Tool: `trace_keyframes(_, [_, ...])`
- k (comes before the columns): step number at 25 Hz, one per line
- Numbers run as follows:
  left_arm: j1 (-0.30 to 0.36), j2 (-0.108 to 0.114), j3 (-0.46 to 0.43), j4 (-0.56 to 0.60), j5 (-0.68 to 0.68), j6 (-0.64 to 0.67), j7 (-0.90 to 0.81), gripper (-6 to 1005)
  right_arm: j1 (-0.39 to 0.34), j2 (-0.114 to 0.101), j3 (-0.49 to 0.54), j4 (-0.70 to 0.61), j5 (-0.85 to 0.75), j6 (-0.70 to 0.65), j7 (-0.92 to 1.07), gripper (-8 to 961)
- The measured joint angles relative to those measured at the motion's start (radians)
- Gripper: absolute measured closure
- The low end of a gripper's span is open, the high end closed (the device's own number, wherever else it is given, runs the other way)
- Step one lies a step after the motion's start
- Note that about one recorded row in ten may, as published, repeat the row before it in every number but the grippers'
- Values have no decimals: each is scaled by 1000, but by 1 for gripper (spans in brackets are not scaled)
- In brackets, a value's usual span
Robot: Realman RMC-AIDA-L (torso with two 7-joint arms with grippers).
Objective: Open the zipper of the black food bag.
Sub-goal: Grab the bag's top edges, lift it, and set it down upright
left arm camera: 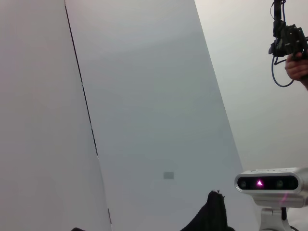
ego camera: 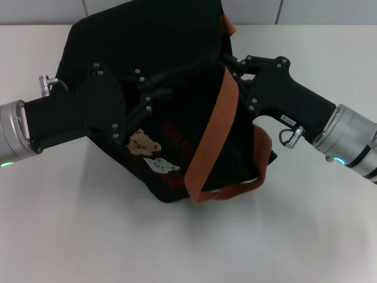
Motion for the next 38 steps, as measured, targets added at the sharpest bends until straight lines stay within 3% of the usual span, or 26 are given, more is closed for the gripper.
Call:
trace_keyframes(20, [-2,-1,0,-5,0,0,0,958,12,1,-9,12,-6,-24,-46,815])
trace_keyframes(26, [-2,-1,0,-12,0,0,0,959,16,1,-9,18,-6,-22,-46,828])
trace_keyframes(31, [0,-1,0,-13,0,0,0,960,15,1,-9,23,-6,-21,-58,875])
trace_keyframes(34, [1,-1,0,-14,0,1,0,961,12,1,-9,26,-6,-21,-67,953])
trace_keyframes(38, [1,-1,0,-14,0,6,0,962,7,1,-9,26,-6,-21,-70,953])
